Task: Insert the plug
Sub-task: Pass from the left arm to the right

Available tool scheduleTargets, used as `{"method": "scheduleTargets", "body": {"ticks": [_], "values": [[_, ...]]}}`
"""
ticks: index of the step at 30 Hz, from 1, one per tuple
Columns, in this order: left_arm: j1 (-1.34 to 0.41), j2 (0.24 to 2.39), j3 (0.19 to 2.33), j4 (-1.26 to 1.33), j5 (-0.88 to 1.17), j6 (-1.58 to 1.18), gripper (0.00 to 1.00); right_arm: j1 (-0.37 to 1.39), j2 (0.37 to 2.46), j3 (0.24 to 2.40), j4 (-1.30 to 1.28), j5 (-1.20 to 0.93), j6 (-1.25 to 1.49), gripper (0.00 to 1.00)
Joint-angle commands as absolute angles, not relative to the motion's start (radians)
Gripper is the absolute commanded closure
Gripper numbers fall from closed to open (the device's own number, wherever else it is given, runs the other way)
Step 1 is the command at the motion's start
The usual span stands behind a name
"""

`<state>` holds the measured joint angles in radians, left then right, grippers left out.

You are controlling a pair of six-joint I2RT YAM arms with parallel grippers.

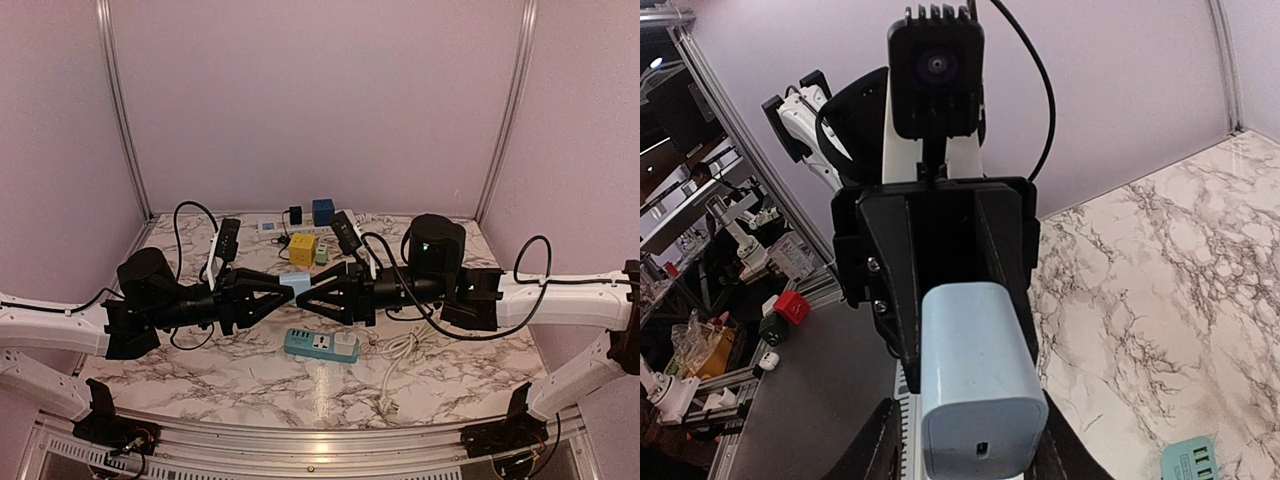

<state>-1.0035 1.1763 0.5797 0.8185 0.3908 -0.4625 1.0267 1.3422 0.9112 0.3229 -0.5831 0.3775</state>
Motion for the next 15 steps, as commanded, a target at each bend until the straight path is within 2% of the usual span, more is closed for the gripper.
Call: {"method": "scheduleTargets", "body": {"ticks": [1, 7, 9, 15], "values": [[-1.006, 1.158, 0.585, 0.854, 0.385, -0.448, 1.00, 1.018, 1.304, 0.930, 0.391, -0.604, 0.399, 0.64], [-1.006, 1.158, 0.582, 0.854, 0.385, -0.449, 1.00, 1.012, 1.306, 0.925, 0.418, -0.619, 0.413, 0.64], [-1.006, 1.158, 0.580, 0.854, 0.385, -0.449, 1.00, 1.011, 1.310, 0.925, 0.425, -0.622, 0.419, 0.67], [-1.006, 1.163, 0.579, 0.858, 0.386, -0.452, 1.00, 1.012, 1.346, 0.949, 0.419, -0.666, 0.428, 1.00]]}}
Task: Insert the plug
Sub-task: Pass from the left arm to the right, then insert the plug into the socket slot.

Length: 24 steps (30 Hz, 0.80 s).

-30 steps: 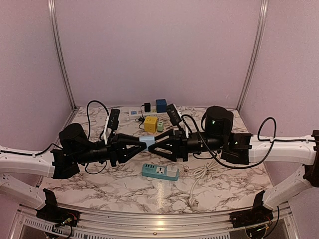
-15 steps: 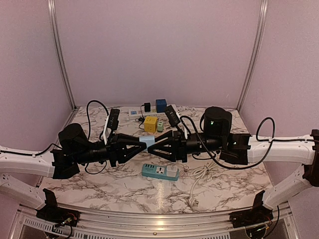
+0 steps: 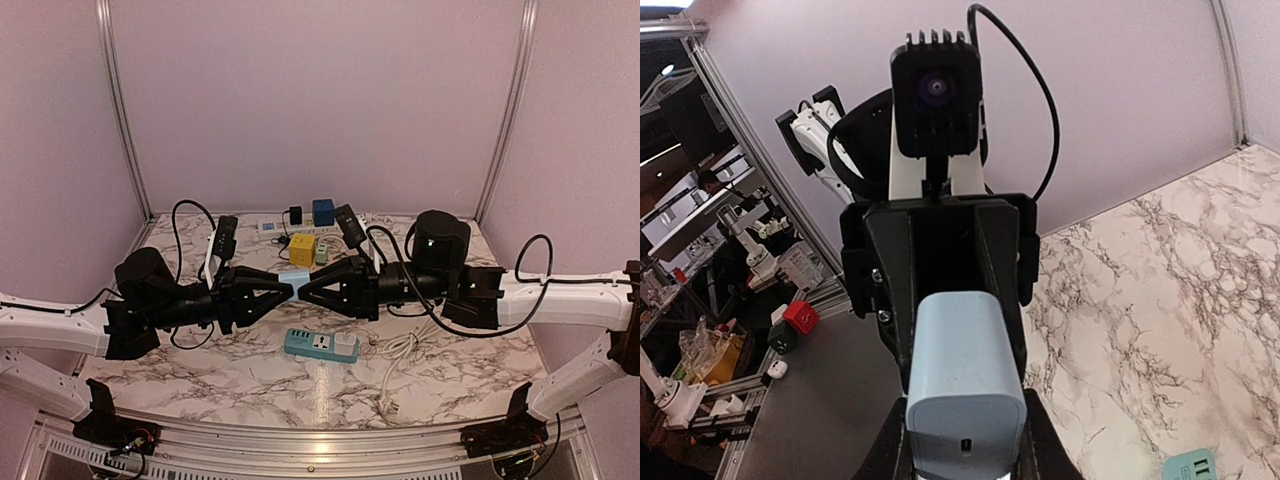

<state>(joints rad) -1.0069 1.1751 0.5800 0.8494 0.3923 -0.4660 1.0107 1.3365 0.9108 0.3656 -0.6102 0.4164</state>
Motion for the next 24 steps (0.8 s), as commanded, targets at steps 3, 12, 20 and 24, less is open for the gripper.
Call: {"method": "scheduleTargets", "body": {"ticks": [3, 12, 20, 24], "values": [[-1.006, 1.160, 0.573, 0.857, 0.382, -0.453, 0.79, 1.011, 1.348, 0.963, 0.389, -0.667, 0.417, 1.00], [-1.006, 1.069, 0.520, 0.803, 0.291, -0.427, 0.07, 0.984, 1.354, 1.163, -0.200, -0.547, 0.138, 1.00], [-1.006, 0.948, 0.455, 0.693, 0.055, -0.409, 0.01, 0.985, 1.471, 1.412, -0.674, -0.357, -0.117, 1.00], [-1.005, 0.907, 0.426, 0.633, -0.119, -0.430, 0.01, 0.985, 1.556, 1.526, -0.831, -0.284, -0.197, 1.00]]}}
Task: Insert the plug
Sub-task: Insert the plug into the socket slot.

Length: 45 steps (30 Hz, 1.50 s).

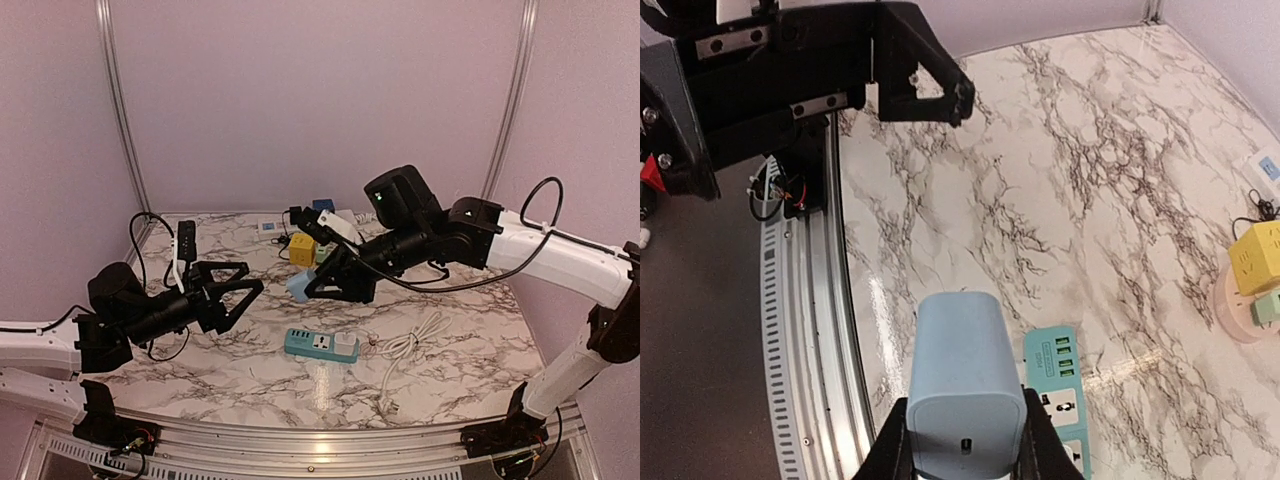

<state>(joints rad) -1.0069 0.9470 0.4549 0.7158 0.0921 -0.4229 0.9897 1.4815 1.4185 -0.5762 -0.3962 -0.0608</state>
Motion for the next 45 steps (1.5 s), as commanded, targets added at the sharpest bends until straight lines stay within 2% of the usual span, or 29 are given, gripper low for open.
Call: {"method": "scheduleTargets", "body": {"ticks": [1, 6, 17, 28, 45], "values": [[-1.005, 0.901, 0.419, 0.624, -0.149, -0.437, 0.01, 0.984, 1.580, 1.552, -0.860, -0.272, -0.216, 1.00], [-1.004, 0.917, 0.417, 0.530, -0.324, -0.497, 0.01, 0.989, 1.722, 1.694, -1.019, -0.166, -0.281, 1.00], [-1.002, 0.946, 0.380, 0.492, -0.449, -0.571, 0.01, 1.051, 2.051, 1.963, -1.291, 0.039, -0.348, 1.00], [-1.002, 0.867, 0.312, 0.504, -0.529, -0.608, 0.01, 1.077, 2.118, 1.959, -1.287, 0.091, -0.369, 1.00], [-1.002, 0.836, 0.296, 0.504, -0.541, -0.623, 0.01, 1.080, 2.180, 1.978, -1.258, 0.104, -0.380, 1.00]]}}
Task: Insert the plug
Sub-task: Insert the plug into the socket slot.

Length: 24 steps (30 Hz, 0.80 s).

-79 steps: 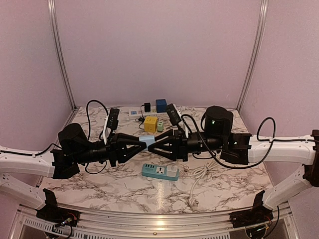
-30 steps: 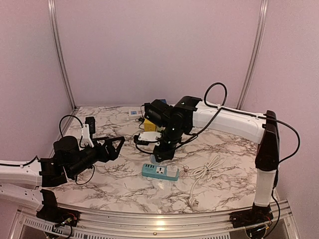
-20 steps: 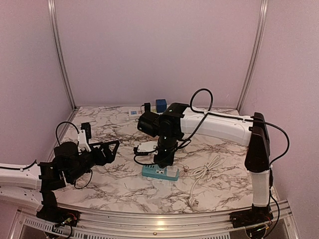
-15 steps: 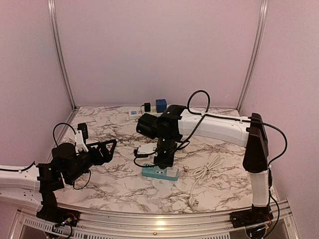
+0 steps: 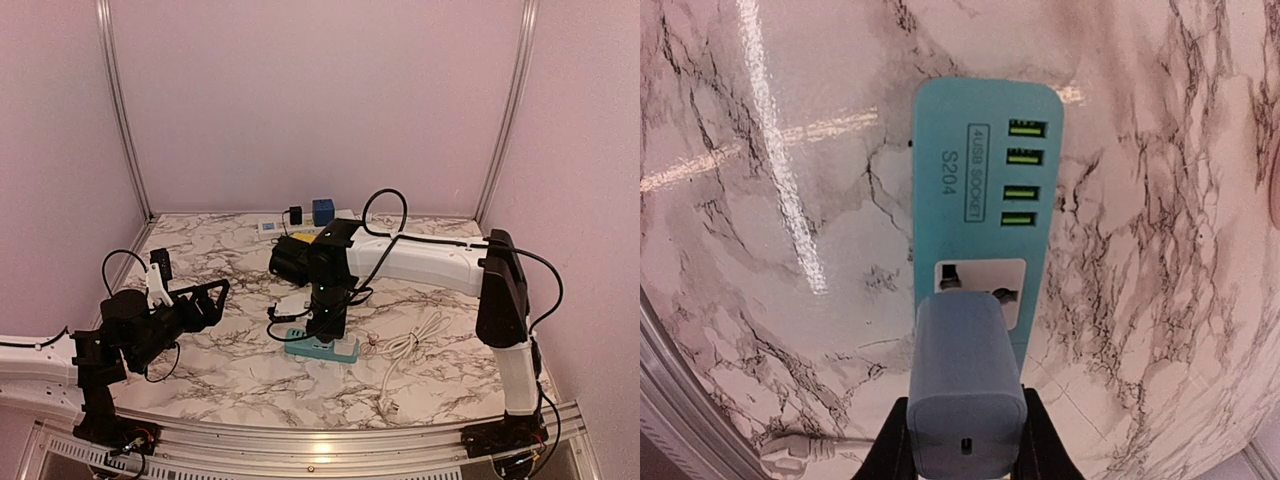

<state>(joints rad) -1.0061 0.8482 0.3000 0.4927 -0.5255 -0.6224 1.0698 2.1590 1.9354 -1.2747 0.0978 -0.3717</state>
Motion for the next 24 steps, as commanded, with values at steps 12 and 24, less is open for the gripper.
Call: {"method": "scheduleTargets", "body": {"ticks": [12, 24], "values": [[-1.000, 0.835, 0.298, 0.508, -0.546, -0.620, 0.01, 1.080, 2.184, 1.944, -1.209, 0.071, -0.372, 1.00], [-1.000, 0.821, 0.296, 0.510, -0.561, -0.615, 0.01, 1.080, 2.164, 1.935, -1.236, 0.077, -0.362, 1.00]]}}
